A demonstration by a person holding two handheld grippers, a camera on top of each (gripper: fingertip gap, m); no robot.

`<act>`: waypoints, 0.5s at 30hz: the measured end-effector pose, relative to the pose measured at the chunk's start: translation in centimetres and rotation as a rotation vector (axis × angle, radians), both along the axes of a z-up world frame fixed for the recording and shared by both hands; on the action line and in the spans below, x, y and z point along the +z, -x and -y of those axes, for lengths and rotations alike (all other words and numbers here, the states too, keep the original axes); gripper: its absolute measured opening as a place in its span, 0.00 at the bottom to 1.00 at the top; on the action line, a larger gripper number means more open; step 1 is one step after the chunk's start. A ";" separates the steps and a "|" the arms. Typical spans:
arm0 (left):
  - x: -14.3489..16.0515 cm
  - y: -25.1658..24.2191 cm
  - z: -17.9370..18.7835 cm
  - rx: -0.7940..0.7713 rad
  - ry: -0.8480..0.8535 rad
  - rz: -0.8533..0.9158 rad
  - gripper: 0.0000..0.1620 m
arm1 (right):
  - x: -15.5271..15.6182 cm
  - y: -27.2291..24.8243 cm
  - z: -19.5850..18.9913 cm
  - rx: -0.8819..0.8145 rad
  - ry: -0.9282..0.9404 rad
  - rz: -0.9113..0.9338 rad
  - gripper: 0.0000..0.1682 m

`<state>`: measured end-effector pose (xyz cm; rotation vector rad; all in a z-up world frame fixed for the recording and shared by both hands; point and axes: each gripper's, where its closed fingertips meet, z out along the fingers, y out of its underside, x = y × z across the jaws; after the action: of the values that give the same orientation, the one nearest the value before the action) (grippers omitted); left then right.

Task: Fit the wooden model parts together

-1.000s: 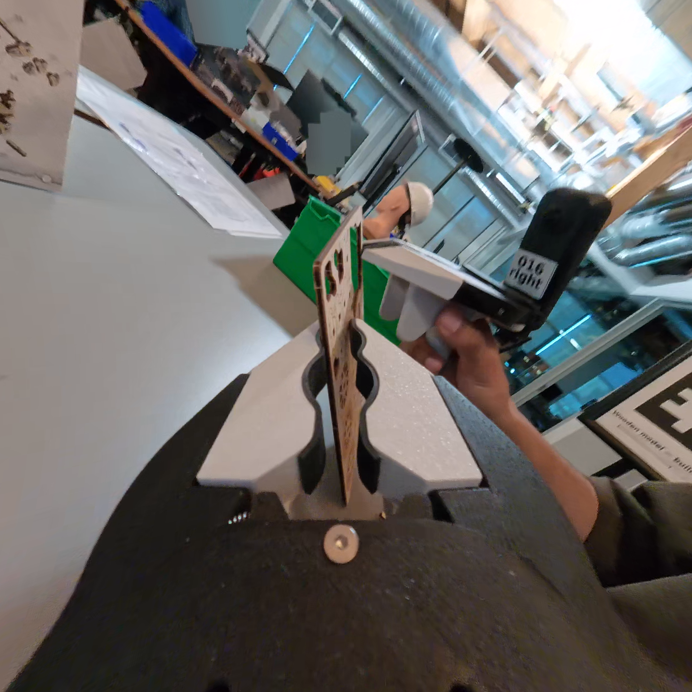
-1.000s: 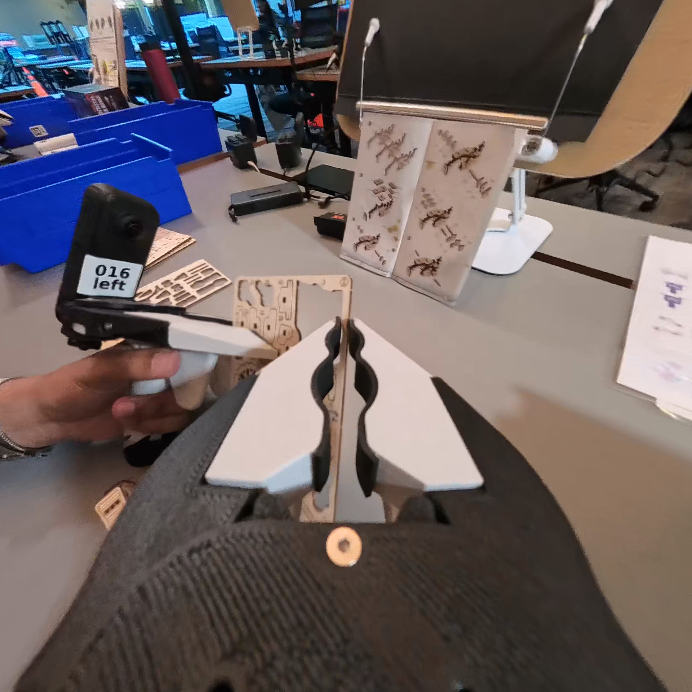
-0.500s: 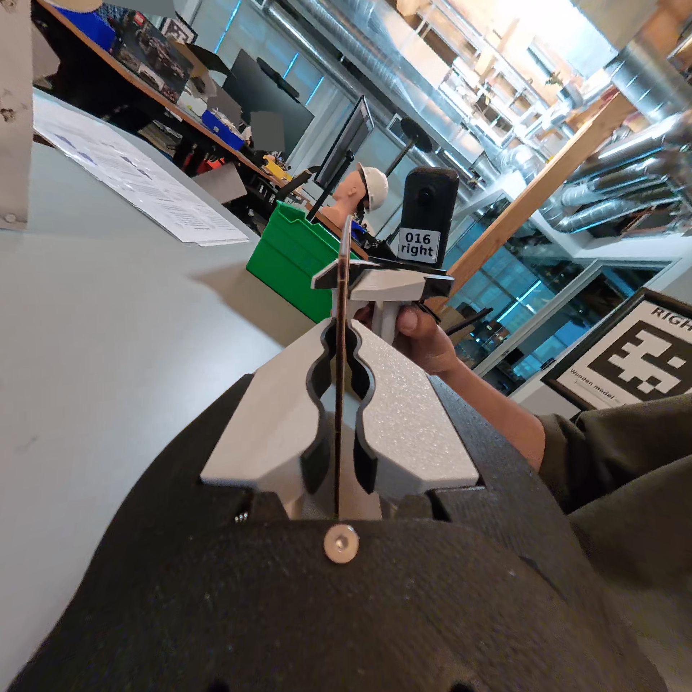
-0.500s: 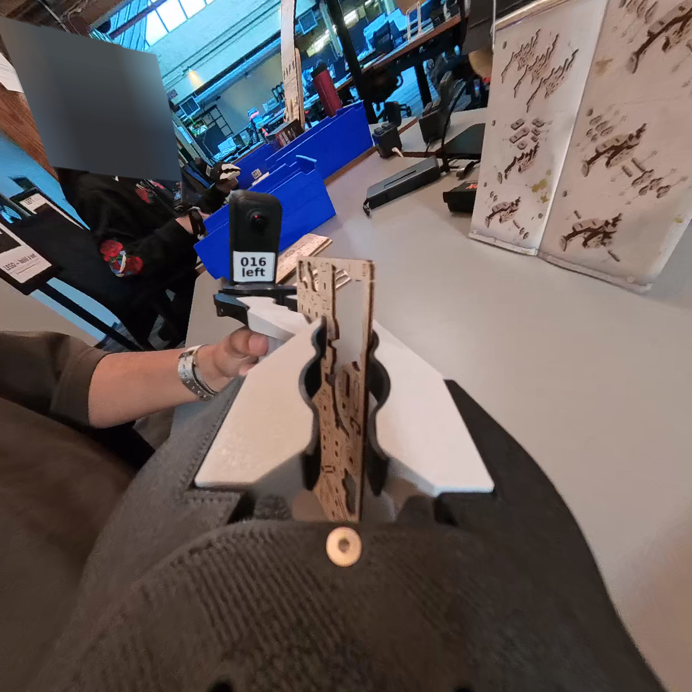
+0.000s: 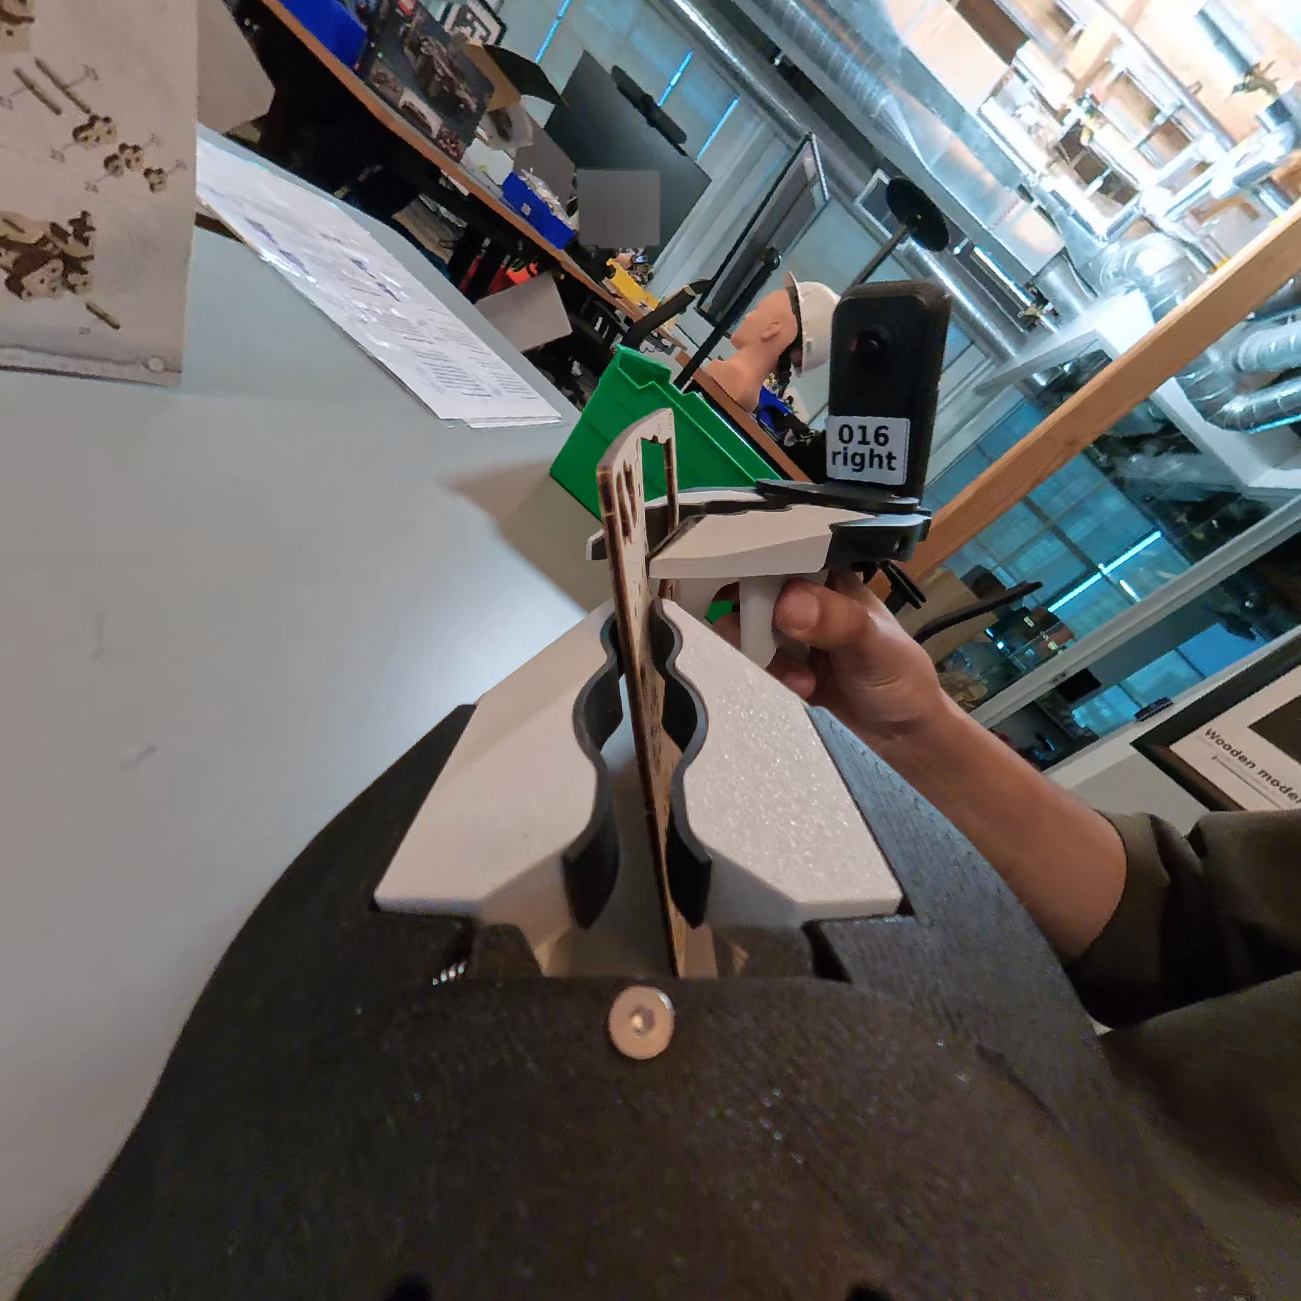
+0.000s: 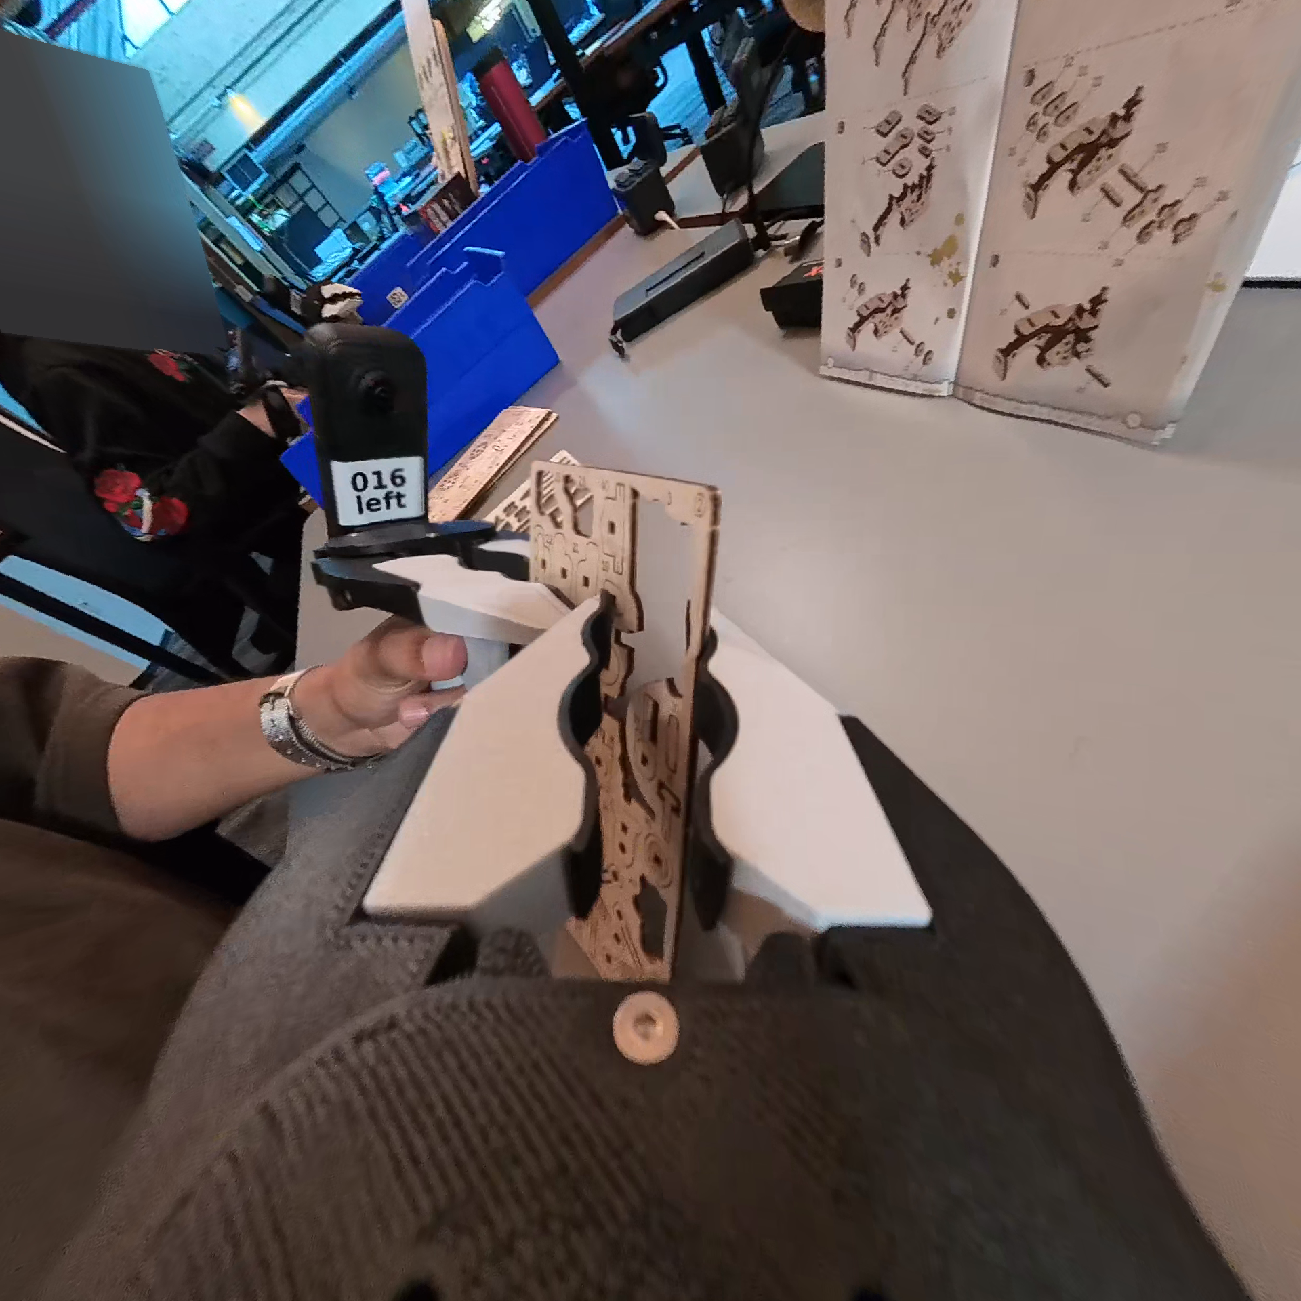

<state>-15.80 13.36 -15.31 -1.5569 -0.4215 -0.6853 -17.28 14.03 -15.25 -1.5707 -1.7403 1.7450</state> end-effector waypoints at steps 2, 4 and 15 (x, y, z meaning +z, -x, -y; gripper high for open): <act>-0.1 0.1 0.0 0.005 0.008 0.010 0.01 | -0.1 0.1 -0.1 -0.015 -0.008 0.007 0.12; -0.2 0.1 -0.1 0.007 0.015 0.010 0.01 | -0.2 0.1 -0.1 -0.030 -0.016 0.012 0.12; 0.3 -0.3 -0.1 0.023 -0.025 0.011 0.01 | 0.4 -0.3 -0.2 -0.070 -0.105 -0.001 0.13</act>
<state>-15.53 13.50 -15.00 -1.5233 -0.4365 -0.6792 -17.01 14.28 -14.87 -1.5667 -1.7247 1.5951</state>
